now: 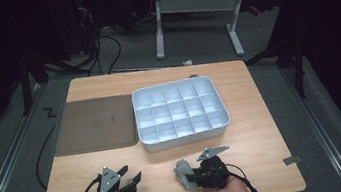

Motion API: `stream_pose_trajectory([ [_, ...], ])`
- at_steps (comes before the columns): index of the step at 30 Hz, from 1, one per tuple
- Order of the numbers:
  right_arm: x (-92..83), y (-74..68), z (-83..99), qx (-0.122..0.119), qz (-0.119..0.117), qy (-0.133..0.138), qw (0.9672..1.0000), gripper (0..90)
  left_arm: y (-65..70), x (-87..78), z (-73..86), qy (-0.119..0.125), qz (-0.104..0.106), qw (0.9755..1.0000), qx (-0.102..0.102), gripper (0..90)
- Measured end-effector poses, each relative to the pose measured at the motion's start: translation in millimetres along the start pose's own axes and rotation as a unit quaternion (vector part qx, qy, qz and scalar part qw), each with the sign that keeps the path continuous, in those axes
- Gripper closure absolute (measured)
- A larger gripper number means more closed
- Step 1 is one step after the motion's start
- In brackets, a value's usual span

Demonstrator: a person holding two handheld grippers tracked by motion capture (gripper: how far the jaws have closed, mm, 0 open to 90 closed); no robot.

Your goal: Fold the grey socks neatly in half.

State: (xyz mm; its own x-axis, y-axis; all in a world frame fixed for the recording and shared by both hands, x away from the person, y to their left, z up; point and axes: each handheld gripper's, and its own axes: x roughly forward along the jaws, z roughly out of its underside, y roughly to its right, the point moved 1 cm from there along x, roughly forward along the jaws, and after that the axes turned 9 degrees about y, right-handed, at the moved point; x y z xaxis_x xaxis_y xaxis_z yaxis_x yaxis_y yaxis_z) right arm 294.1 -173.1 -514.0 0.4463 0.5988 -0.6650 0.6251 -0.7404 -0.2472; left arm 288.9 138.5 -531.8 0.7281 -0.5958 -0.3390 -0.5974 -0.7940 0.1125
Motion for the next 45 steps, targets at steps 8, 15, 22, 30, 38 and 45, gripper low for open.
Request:
stream_pose_trajectory([
  [8, 1.8, -5.6, -8.8, -0.030, 0.012, -0.029, 0.9991, 74.2, 1.0, 0.1, 0.2, -0.002, 0.002, 1.0000, 0.001, 45.0],
  [15, -1.1, -3.6, -19.2, -0.065, 0.055, -0.062, 0.9944, 74.6, 0.1, -0.4, 0.2, -0.001, 0.002, 1.0000, -0.001, 44.0],
  [22, -8.4, 3.2, -25.0, -0.090, 0.088, -0.094, 0.9875, 74.7, -1.8, -1.2, 0.2, -0.003, 0.003, 1.0000, -0.003, 43.7],
  [30, -16.0, 14.8, -27.8, -0.094, 0.111, -0.121, 0.9819, 74.6, -3.4, -3.3, -0.3, 0.002, 0.005, 1.0000, -0.005, 42.4],
  [38, -25.3, 30.3, -27.3, -0.084, 0.126, -0.137, 0.9788, 74.6, -6.0, -4.1, 0.1, 0.002, 0.004, 1.0000, -0.007, 42.1],
  [45, -32.9, 41.1, -26.1, -0.079, 0.141, -0.150, 0.9753, 74.6, -5.9, -4.8, 0.1, 0.004, 0.017, 0.9998, -0.007, 41.3],
])
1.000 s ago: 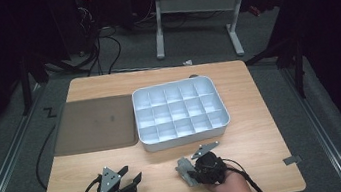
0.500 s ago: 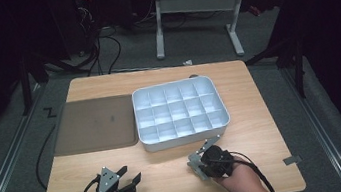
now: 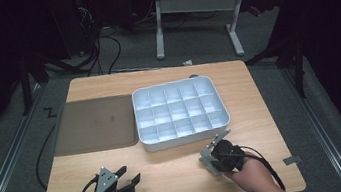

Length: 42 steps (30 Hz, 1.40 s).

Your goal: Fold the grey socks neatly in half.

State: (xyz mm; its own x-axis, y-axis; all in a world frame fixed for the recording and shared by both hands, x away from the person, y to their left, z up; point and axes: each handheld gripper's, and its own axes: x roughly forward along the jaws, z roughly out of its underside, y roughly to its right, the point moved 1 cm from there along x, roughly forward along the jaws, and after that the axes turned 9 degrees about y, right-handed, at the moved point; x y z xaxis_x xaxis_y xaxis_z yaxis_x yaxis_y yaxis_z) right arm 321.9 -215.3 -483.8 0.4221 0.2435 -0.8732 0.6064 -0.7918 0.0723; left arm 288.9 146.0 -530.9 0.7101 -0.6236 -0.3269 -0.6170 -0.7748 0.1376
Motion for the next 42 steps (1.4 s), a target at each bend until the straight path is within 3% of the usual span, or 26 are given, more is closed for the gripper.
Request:
stream_pose_trajectory([
  [12, -1.7, 6.0, -0.2, -0.007, 0.003, -0.011, 0.9999, 74.8, -0.8, -0.3, 0.5, 0.000, 0.004, 1.0000, -0.004, 41.4],
  [30, -31.6, 25.8, -15.4, 0.006, 0.006, -0.006, 0.9999, 74.8, -2.4, -0.6, 0.3, 0.001, 0.009, 0.9999, -0.013, 41.8],
  [42, -54.9, 42.1, -35.7, 0.016, 0.008, 0.000, 0.9998, 74.8, -3.5, -1.0, 0.4, 0.000, 0.009, 0.9998, -0.016, 41.9],
])
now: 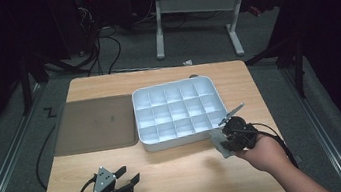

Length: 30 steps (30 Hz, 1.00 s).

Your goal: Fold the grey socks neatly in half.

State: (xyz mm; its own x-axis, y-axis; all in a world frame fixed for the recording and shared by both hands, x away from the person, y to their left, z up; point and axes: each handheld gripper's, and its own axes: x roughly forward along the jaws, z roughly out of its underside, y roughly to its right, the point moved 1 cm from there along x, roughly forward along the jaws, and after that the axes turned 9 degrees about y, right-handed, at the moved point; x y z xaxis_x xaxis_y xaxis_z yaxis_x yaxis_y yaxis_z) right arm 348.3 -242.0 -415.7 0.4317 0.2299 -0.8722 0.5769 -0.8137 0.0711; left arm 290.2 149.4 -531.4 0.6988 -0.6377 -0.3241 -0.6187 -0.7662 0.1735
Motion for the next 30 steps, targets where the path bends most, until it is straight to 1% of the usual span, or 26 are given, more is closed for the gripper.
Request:
stream_pose_trajectory([
  [1, -1.2, 2.0, -1.9, -0.003, 0.000, 0.002, 1.0000, 74.8, -0.1, -0.1, 0.0, 0.000, 0.000, 1.0000, 0.000, 41.9],
  [6, -6.5, 9.5, -11.0, 0.003, -0.002, 0.006, 1.0000, 74.8, -1.0, -0.2, 0.1, 0.002, 0.001, 1.0000, 0.000, 41.7],
  [12, -8.5, 15.5, -21.2, 0.001, 0.002, 0.004, 1.0000, 74.8, -1.0, -0.8, -0.2, 0.004, 0.003, 1.0000, 0.001, 41.5],
  [14, -8.6, 18.0, -24.7, 0.006, 0.002, 0.002, 1.0000, 74.8, -1.1, -0.9, -0.1, 0.006, 0.004, 1.0000, 0.000, 41.5],
  [19, -7.4, 25.6, -34.2, 0.014, 0.002, -0.003, 0.9999, 74.8, -1.8, -0.7, 0.3, 0.005, 0.005, 1.0000, 0.000, 41.5],
  [20, -6.7, 27.3, -36.1, 0.013, 0.004, -0.005, 0.9999, 74.8, -1.8, -0.6, 0.4, 0.004, 0.005, 1.0000, 0.000, 41.5],
  [22, -5.7, 30.1, -39.9, 0.020, 0.006, -0.007, 0.9998, 74.8, -1.9, -0.5, 0.5, 0.004, 0.004, 1.0000, 0.001, 41.5],
  [24, -4.4, 34.0, -44.1, 0.018, 0.006, -0.006, 0.9998, 74.8, -2.0, -0.5, 0.6, 0.005, 0.003, 1.0000, 0.001, 41.5],
  [29, 0.5, 40.6, -54.7, 0.027, 0.008, -0.006, 0.9996, 74.8, -2.5, -0.7, 0.8, 0.005, 0.004, 1.0000, -0.001, 41.5],
  [30, 1.4, 41.1, -56.8, 0.033, 0.009, -0.009, 0.9994, 74.8, -2.5, -0.6, 0.9, 0.004, 0.004, 1.0000, -0.001, 41.5],
])
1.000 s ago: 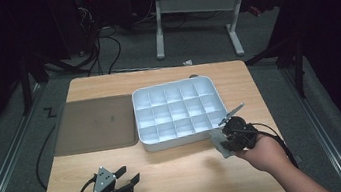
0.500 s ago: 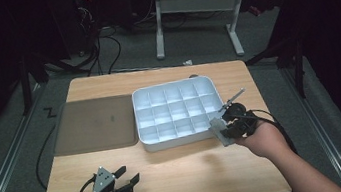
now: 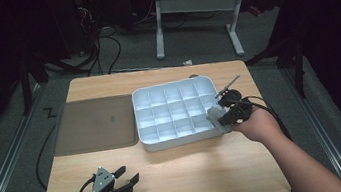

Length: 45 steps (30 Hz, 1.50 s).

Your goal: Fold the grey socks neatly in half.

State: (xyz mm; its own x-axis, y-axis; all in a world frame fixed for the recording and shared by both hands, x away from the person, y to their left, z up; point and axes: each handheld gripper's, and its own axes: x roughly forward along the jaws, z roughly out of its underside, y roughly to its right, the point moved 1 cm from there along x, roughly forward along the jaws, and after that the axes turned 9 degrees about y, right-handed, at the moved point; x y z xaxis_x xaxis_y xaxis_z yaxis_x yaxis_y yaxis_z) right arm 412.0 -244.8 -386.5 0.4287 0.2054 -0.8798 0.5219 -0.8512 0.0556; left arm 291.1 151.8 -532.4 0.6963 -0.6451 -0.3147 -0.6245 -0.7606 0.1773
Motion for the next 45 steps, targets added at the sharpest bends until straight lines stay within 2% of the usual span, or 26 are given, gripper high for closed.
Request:
stream_pose_trajectory([
  [1, 1.5, 1.9, -2.5, -0.006, 0.001, -0.001, 1.0000, 74.8, 0.1, 0.1, 0.1, -0.001, 0.000, 1.0000, 0.001, 41.5],
  [10, 11.7, 15.8, -22.0, 0.006, 0.015, -0.009, 0.9998, 74.8, -0.5, 0.6, 0.5, 0.001, 0.000, 1.0000, 0.001, 41.5],
  [18, 23.0, 22.7, -27.8, 0.014, 0.017, -0.025, 0.9994, 74.8, -0.1, 0.3, 0.5, -0.001, 0.002, 1.0000, 0.001, 41.5],
  [24, 35.6, 24.5, -27.9, 0.019, 0.012, -0.041, 0.9989, 74.8, -0.3, 0.0, 0.4, 0.001, 0.002, 1.0000, -0.001, 41.5],
  [30, 45.9, 27.3, -24.6, 0.036, 0.016, -0.055, 0.9977, 74.8, -0.1, 0.0, 0.6, -0.001, 0.003, 1.0000, 0.002, 41.6],
  [33, 51.7, 27.9, -22.5, 0.033, 0.016, -0.060, 0.9975, 74.8, -0.1, -0.1, 0.5, -0.001, 0.003, 1.0000, 0.001, 41.6],
  [37, 57.1, 26.4, -21.5, 0.043, 0.019, -0.067, 0.9966, 74.9, -0.3, -0.1, 0.5, 0.000, 0.003, 1.0000, 0.001, 41.6],
  [41, 61.6, 25.2, -21.3, 0.034, 0.017, -0.071, 0.9968, 74.8, -0.2, -0.2, 0.4, 0.000, 0.003, 1.0000, 0.001, 41.6],
  [45, 64.8, 22.1, -20.4, 0.035, 0.017, -0.077, 0.9962, 74.8, -0.3, -0.1, 0.4, 0.000, 0.003, 1.0000, 0.001, 41.5],
])
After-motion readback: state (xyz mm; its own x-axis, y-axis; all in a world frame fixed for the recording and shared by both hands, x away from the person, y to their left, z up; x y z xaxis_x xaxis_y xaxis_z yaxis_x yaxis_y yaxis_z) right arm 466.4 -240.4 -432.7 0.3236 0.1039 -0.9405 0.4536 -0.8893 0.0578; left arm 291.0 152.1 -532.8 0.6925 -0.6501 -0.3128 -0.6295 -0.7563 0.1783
